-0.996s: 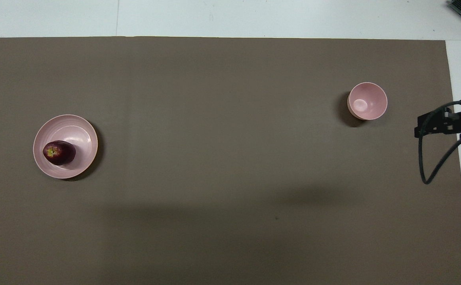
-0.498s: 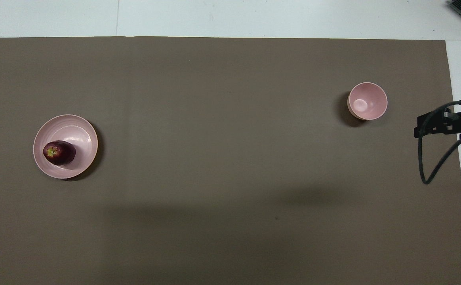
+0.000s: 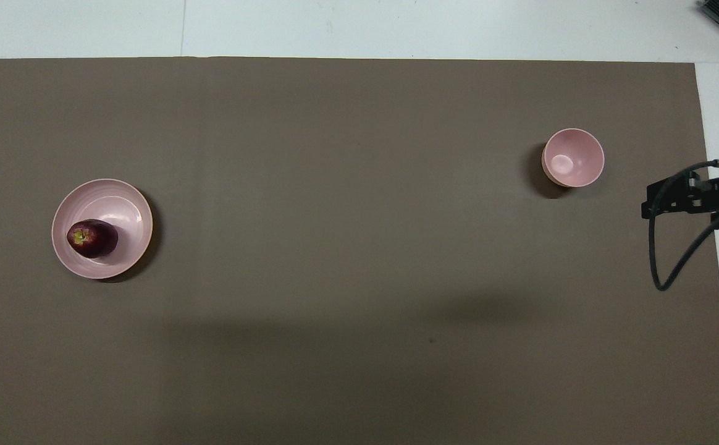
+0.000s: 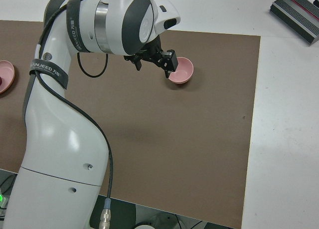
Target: Move apple from plate to bowl
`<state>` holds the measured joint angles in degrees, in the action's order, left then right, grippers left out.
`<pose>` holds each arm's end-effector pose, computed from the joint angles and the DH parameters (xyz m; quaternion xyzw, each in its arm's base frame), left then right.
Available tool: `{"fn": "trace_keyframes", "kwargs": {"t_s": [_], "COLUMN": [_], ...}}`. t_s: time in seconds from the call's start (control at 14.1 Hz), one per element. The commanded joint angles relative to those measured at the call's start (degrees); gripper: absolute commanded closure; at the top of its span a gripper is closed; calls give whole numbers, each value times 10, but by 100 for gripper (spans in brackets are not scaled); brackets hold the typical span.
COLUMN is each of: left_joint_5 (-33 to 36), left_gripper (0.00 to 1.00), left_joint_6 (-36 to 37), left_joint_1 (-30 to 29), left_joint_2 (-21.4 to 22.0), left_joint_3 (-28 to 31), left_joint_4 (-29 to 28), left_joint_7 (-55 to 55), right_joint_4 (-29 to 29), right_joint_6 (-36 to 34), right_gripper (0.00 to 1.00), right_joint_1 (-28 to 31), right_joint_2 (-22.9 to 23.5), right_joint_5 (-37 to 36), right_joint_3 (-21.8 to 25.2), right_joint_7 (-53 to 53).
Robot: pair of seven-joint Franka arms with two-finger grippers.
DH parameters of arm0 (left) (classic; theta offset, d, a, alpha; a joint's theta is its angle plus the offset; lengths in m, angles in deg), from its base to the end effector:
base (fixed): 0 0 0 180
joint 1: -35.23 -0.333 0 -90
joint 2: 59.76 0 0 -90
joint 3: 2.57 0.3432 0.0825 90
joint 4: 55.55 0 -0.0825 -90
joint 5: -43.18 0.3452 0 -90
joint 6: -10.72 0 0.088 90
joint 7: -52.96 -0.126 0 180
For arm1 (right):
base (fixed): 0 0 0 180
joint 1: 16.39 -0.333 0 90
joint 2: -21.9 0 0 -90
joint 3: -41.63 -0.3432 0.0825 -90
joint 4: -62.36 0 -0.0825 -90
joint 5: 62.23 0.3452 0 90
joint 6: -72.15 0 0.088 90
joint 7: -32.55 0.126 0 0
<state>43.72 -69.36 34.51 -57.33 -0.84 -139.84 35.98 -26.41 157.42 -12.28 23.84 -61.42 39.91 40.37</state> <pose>0.4814 0.0223 0.6813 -0.9919 0.1257 0.0160 0.0013 0.5155 -0.0199 0.6177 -0.9949 0.0886 0.0478 0.0053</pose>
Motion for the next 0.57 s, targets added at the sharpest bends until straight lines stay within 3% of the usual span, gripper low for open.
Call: {"fn": "trace_keyframes", "kwargs": {"t_s": [0.0,0.5], "left_joint_5": [-1,-1], "left_gripper": [0,0], "left_joint_6": [-3,8], "left_joint_1": [-4,0], "left_joint_2": [12,13], "left_joint_3": [-2,-2], "left_joint_4": [-13,-14], "left_joint_7": [3,6], "right_joint_4": [-20,-32], "right_joint_6": [2,2], "right_gripper": [0,0], "right_joint_1": [3,4], "right_joint_2": [-17,-24], "right_joint_5": [9,36], "right_joint_3": [-7,-7], "right_joint_7": [23,62]}}
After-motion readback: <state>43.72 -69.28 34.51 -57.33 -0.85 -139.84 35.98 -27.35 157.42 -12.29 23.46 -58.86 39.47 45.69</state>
